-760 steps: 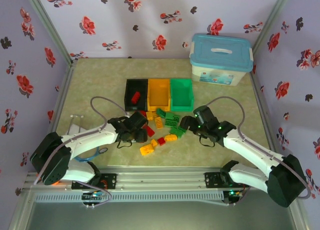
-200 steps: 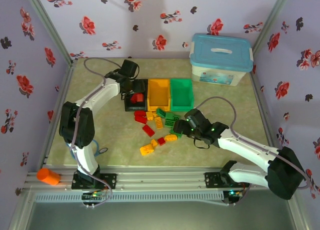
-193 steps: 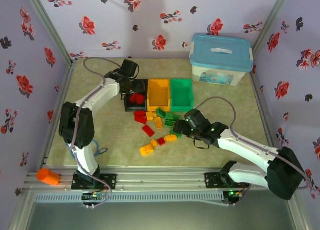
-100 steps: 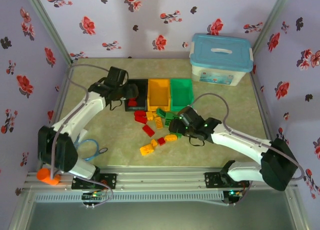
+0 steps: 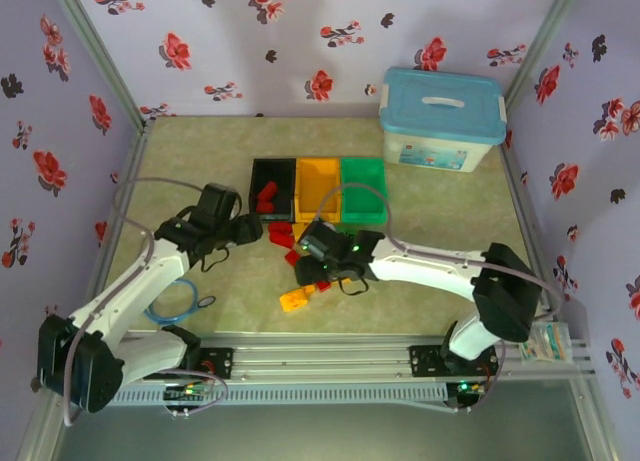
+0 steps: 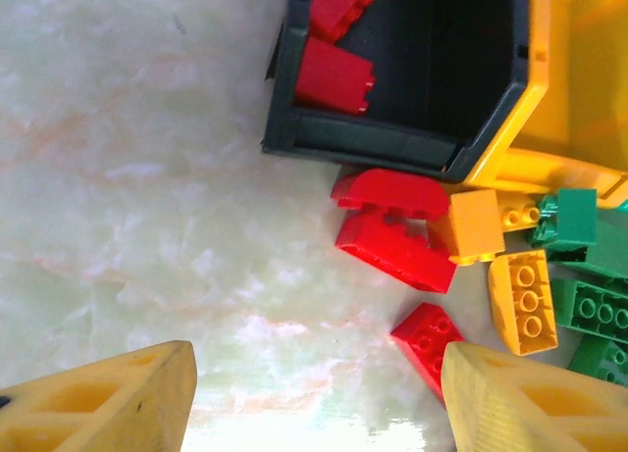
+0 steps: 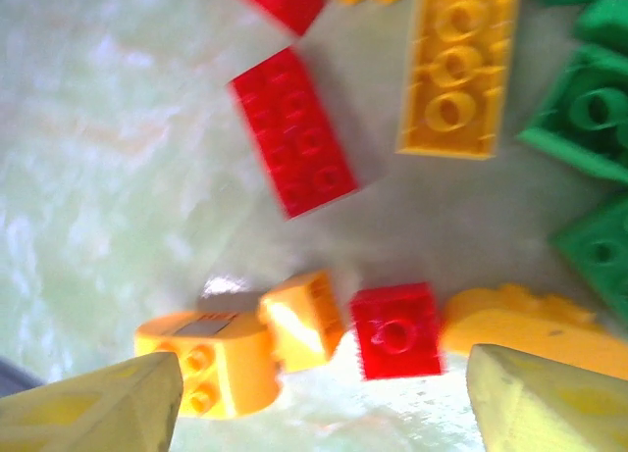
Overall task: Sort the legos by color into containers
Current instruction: Place the lego in the container, then pick up the lego from the bottom-center of the table.
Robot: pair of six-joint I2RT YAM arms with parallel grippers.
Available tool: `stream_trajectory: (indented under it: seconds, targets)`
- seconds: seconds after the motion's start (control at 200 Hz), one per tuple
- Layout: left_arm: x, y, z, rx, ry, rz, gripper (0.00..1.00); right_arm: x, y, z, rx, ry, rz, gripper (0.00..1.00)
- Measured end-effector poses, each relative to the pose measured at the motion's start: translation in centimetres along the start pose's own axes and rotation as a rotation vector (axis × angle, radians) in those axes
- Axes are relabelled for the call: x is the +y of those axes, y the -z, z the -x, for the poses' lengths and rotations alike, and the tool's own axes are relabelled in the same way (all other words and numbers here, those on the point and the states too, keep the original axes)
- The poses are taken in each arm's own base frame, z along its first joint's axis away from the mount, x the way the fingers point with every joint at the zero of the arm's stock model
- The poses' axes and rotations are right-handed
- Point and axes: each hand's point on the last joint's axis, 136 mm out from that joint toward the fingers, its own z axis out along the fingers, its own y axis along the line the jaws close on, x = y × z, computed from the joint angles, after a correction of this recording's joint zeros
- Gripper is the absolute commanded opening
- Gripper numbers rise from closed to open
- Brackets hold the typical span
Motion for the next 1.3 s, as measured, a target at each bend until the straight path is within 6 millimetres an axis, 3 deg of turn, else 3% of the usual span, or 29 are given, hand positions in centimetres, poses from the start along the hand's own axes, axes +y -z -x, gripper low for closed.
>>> stream_trajectory:
  seconds: [0.185, 0.7, 0.83, 1.04, 1.3]
  targets:
    - [1.4, 0.4, -1.9, 0.01, 0.022, 0.008, 0.67, 3.1, -1.0, -2.3, 0.086, 0.139, -0.003, 0.83]
    - [2.9, 1.0, -3.2, -0.003, 0.043, 0.031, 0.67, 4.5, -4.4, -5.1, 0.215, 0.194, -0.084, 0.8]
    - [3.1, 1.1, -3.3, -0.005, 0.043, 0.04, 0.67, 5.0, -5.0, -4.9, 0.216, 0.176, -0.083, 0.76]
    - [3.6, 0.9, -3.8, 0.001, 0.045, 0.054, 0.67, 4.2, -6.8, -6.0, 0.261, 0.157, -0.127, 0.72]
    - [3.9, 0.8, -4.1, 0.004, 0.045, 0.06, 0.67, 4.9, -6.7, -5.8, 0.254, 0.145, -0.121, 0.54]
